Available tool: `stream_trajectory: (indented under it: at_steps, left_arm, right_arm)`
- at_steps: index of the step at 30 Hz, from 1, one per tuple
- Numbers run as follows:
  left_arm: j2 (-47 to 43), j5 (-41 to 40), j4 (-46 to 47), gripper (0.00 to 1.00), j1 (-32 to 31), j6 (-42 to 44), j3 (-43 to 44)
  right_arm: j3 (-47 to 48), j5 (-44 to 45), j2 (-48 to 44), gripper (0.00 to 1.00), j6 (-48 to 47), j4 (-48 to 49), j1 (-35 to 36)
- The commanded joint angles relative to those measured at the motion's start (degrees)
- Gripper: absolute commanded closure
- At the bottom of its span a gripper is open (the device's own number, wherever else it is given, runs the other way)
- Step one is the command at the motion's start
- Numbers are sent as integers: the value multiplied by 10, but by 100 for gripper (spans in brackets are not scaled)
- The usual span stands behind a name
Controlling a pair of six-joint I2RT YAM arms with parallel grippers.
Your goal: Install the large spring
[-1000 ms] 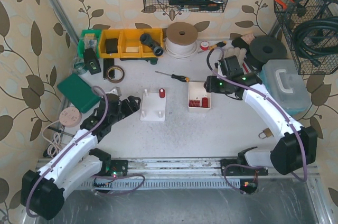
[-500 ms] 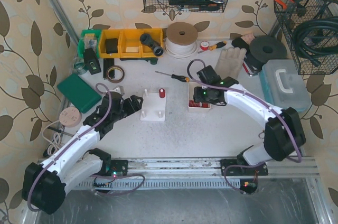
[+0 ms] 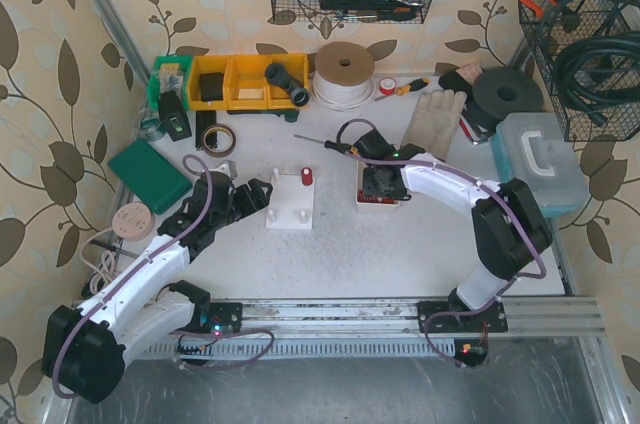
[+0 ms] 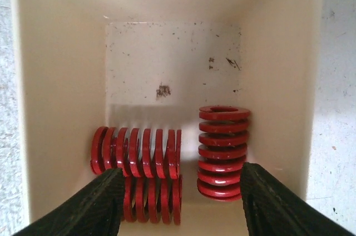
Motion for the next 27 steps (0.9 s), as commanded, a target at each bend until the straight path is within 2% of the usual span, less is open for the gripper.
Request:
stream_trajectory:
  at_steps: [1,13,21,27]
  left_arm:
    - [2,7,10,15,6,10,19]
    - [6,1,8,15,6,7,21]
    - [14,0,3,15,6,7,25]
    - [15,-1,2,15,7,6,26]
  right_arm:
    - [29,64,37,42,34,-28,19]
    - [50,98,99,43,90,-15,21]
    - [59,44,132,44,111,12,16]
    - [73,24,131,45,75,21,21]
